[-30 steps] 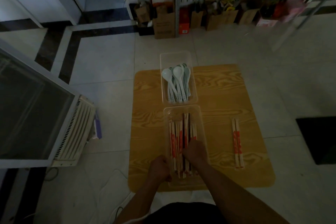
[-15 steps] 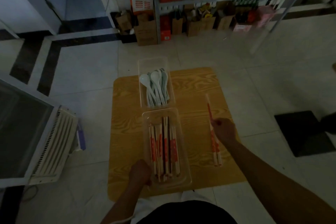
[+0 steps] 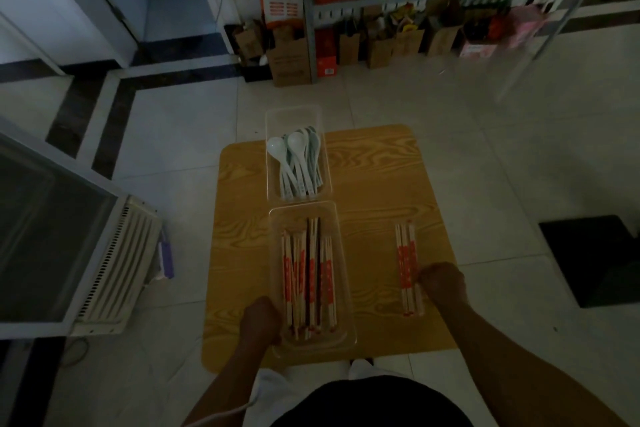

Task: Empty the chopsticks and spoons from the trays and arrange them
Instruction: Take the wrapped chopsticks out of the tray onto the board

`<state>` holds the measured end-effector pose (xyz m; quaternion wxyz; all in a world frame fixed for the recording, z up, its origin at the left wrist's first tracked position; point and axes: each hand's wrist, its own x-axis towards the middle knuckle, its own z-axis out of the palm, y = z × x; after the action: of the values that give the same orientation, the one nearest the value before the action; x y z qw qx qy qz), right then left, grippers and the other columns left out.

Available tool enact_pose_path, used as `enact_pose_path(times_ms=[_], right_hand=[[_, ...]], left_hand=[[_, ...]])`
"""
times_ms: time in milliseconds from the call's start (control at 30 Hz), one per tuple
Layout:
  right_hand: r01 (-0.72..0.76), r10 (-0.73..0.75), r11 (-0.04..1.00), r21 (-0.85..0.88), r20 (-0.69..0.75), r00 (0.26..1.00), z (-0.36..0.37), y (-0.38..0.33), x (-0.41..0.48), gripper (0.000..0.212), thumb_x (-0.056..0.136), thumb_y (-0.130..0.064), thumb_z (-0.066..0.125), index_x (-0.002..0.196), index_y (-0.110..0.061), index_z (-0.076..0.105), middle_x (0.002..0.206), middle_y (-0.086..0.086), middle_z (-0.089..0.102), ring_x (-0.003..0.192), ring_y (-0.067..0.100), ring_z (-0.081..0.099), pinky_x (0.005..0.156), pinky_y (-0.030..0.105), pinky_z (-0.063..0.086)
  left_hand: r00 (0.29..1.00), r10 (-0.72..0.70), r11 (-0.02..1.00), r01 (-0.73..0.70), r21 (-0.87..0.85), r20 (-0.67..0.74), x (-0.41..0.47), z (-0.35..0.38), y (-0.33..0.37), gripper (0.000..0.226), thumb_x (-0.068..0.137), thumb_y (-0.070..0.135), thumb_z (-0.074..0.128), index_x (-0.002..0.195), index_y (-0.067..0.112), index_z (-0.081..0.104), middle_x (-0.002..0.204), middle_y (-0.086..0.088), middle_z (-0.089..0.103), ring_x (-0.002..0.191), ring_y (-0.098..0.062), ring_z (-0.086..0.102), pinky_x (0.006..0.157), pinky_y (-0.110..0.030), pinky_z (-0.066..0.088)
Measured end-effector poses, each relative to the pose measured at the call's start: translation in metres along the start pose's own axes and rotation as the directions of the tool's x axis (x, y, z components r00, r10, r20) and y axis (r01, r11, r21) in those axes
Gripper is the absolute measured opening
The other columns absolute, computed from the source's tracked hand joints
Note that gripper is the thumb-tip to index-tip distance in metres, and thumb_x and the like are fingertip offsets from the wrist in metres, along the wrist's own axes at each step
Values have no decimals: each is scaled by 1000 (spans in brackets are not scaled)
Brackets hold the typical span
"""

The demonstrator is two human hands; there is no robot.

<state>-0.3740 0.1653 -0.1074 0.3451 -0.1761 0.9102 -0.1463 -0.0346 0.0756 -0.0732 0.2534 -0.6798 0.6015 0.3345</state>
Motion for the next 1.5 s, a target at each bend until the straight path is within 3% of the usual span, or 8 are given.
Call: enact_pose_path(times_ms=[467, 633, 867, 1033, 1200, 1267, 1367, 1500], right_hand=[[-61, 61, 998, 5, -55, 997, -14, -27, 9, 26, 84, -22, 67, 95, 1, 71, 93, 17, 70, 78, 27, 66, 62, 26, 50], [186, -183, 983, 14, -114, 976, -2, -94, -18, 22, 84, -29, 72, 88, -8, 77, 86, 10, 74, 80, 28, 70, 69, 33, 56], [489, -489, 872, 27, 88, 868, 74, -157, -82, 29, 87, -41, 71, 70, -17, 68, 63, -6, 59, 60, 9, 57, 60, 24, 41], [491, -444, 861, -133, 276, 853, 119, -144, -115, 27, 90, -38, 67, 79, -14, 72, 68, -1, 62, 65, 13, 62, 63, 27, 50], [484, -438, 861, -158, 257, 862, 125, -138, -134, 26, 95, -24, 61, 69, -21, 58, 77, 6, 62, 78, 23, 66, 66, 33, 51], [450, -405, 876, -174, 242, 881, 127, -137, -137, 13, 92, -25, 65, 84, -15, 65, 94, 13, 68, 91, 29, 67, 69, 33, 48], [399, -354, 894, -203, 226, 908, 141, -133, -131, 34, 87, -29, 71, 107, -3, 66, 103, 16, 69, 96, 32, 68, 69, 30, 47], [346, -301, 913, -215, 216, 929, 166, -126, -113, 26, 87, -33, 63, 97, -11, 69, 95, 12, 70, 87, 31, 69, 72, 36, 57]], left_hand=[[1000, 16, 1000, -15, -14, 5, -16, -10, 4, 67, 71, 23, 84, 124, 6, 48, 127, -7, 54, 113, -21, 57, 79, -24, 45], [999, 12, 999, -10, -48, 44, -13, -11, 2, 64, 67, 17, 87, 120, 8, 51, 123, -8, 58, 110, -22, 60, 79, -26, 49], [996, 64, 992, -56, -112, 65, -10, -11, -4, 66, 70, 18, 86, 124, 7, 50, 128, -8, 56, 115, -21, 57, 87, -26, 48], [994, 77, 985, -63, -160, 79, -9, -12, -8, 64, 68, 16, 87, 121, 9, 52, 125, -8, 58, 112, -22, 58, 85, -26, 49], [991, 105, 963, -83, -256, 77, -6, -11, -14, 55, 70, 9, 84, 117, 6, 55, 121, -9, 60, 107, -21, 60, 71, -21, 44], [990, 118, 961, -95, -259, 76, -6, -13, -15, 58, 69, 11, 85, 119, 6, 55, 122, -9, 59, 109, -21, 59, 72, -21, 43], [990, 118, 962, -96, -257, 73, -3, -11, -15, 59, 69, 10, 85, 119, 7, 55, 124, -10, 59, 109, -21, 59, 74, -21, 44], [991, 120, 974, -107, -201, 52, -3, -10, -16, 59, 70, 12, 84, 120, 8, 53, 126, -10, 56, 115, -23, 56, 85, -26, 46]])
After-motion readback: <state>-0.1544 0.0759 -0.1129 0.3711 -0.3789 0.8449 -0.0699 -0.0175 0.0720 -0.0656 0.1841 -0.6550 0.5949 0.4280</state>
